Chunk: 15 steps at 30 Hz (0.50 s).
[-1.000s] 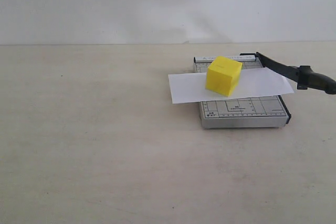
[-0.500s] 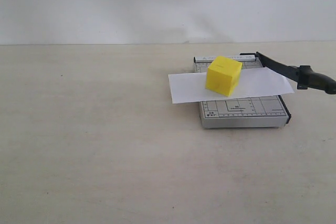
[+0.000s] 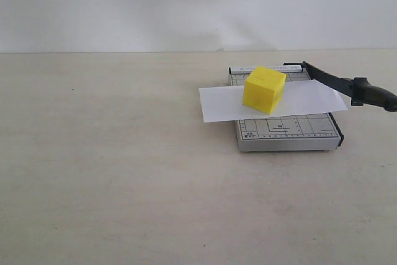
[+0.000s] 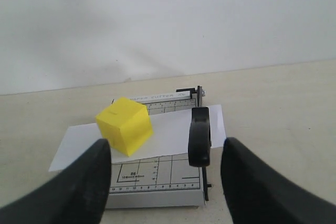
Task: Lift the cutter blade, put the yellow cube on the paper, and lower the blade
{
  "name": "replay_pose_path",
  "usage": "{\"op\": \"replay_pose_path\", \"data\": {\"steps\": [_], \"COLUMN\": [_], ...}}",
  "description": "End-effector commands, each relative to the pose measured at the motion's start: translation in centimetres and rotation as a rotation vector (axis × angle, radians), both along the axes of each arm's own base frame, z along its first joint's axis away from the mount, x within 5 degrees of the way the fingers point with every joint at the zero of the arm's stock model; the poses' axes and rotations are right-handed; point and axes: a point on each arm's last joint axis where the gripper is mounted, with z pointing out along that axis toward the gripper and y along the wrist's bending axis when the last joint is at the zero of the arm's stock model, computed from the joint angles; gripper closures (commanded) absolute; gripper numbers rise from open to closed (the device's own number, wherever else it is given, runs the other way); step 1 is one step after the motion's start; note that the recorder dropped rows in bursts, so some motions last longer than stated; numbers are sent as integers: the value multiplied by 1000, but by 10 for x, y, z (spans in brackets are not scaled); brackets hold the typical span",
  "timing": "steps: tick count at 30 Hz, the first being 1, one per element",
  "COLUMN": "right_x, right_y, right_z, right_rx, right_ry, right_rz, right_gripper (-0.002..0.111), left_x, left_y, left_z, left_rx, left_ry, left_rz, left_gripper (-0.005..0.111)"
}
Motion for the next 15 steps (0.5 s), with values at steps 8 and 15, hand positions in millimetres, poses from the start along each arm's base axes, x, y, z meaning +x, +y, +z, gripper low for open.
{"op": "replay_pose_path", "data": {"steps": [8, 15], "right_x": [1, -1], "right_y": [1, -1], "right_z": [14, 1], "right_rx": [52, 4], "right_ry": [-149, 69], "right_rz": [8, -8], "right_gripper": [50, 49], "left_x": [2, 2], "left_y": [15, 18], "left_z": [-1, -1], "left_rx": [-3, -3], "left_ry": [-8, -8], "left_rz": [281, 337], "left_gripper": [62, 62]}}
